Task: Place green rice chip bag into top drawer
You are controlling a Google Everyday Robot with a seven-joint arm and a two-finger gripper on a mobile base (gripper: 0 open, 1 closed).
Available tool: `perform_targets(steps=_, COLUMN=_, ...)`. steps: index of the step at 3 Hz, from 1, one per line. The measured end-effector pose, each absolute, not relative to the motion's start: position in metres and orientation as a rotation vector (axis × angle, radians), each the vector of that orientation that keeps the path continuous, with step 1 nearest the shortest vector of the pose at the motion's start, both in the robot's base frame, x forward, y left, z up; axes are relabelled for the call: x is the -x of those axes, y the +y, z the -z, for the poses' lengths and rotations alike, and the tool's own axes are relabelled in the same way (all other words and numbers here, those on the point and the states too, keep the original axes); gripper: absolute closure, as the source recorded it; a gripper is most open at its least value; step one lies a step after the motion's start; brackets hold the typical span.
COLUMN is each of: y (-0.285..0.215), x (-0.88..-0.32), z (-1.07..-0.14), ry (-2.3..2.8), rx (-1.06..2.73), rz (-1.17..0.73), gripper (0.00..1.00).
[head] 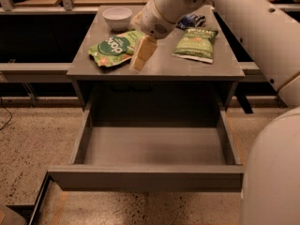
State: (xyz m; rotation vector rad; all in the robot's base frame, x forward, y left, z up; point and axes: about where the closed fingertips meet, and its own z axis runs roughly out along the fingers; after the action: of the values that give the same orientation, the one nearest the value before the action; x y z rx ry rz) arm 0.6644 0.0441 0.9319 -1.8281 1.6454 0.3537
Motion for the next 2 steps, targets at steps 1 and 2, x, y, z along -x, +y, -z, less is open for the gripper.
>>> perform_targets(steps=1, y=0.046, x=-0.702, z=-0.914, ry=1.667, rx=1.753, rz=-0.327, gripper=0.00)
perform_targets(steps=2, y=0.044, x=-0.740, z=-0.902, ry=1.686, rx=1.712, rz=-0.303, gripper=0.00)
